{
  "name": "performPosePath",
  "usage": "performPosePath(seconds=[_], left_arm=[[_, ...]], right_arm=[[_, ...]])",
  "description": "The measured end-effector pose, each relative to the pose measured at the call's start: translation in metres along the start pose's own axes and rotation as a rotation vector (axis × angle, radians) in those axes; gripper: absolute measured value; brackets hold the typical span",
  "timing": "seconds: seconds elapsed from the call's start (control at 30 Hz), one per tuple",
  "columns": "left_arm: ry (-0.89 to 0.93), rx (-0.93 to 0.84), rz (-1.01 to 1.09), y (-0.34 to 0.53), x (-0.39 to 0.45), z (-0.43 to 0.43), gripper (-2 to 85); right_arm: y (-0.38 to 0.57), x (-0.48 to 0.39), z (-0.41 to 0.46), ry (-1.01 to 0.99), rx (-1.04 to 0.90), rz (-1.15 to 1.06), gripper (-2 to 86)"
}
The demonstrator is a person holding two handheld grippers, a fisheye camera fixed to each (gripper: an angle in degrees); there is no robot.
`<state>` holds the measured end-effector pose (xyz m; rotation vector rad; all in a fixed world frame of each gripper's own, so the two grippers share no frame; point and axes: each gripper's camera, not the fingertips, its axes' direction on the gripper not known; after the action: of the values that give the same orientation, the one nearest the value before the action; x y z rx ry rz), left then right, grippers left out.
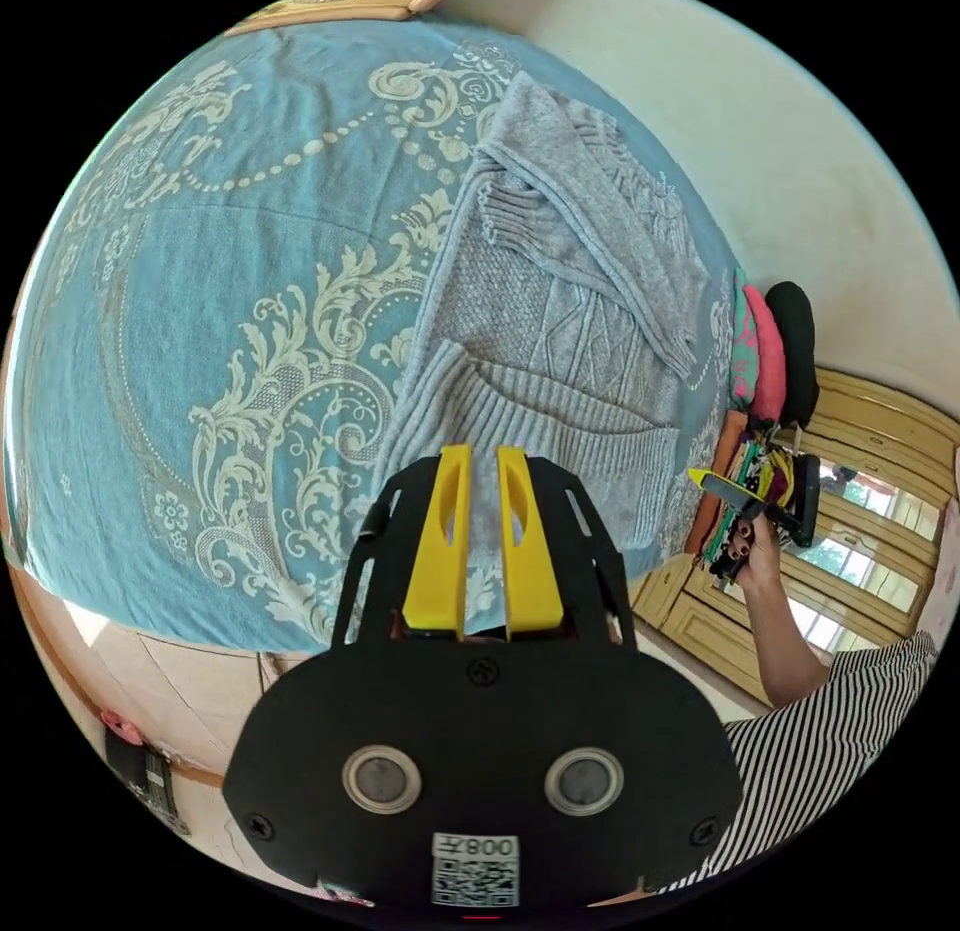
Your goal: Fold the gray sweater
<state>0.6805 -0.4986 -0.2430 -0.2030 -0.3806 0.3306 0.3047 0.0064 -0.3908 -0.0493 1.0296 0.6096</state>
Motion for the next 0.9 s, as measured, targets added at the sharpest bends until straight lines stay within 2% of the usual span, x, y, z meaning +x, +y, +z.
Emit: performPosePath(seconds=[0.17,0.37,0.5,0.67,0.9], left_arm=[[-0.121,-0.109,0.069,-0.025,0.027,0.037,3.7],[-0.18,-0.159,0.089,-0.04,0.034,0.057,1.8],[-0.143,-0.145,0.1,-0.037,0.035,0.05,1.2],[-0.02,-0.044,0.06,-0.021,0.03,0.025,0.8],[0.022,0.002,0.025,-0.022,0.021,0.026,0.7]], right_arm=[[-0.024,-0.023,0.021,0.123,-0.044,-0.087,7.2],[-0.035,-0.021,0.036,0.16,-0.09,-0.094,4.8],[-0.032,-0.013,0.03,0.107,-0.081,-0.098,3.2],[-0.019,0.002,0.004,0.019,-0.004,-0.075,2.2],[-0.01,0.034,-0.004,-0.055,0.061,0.022,1.8]])
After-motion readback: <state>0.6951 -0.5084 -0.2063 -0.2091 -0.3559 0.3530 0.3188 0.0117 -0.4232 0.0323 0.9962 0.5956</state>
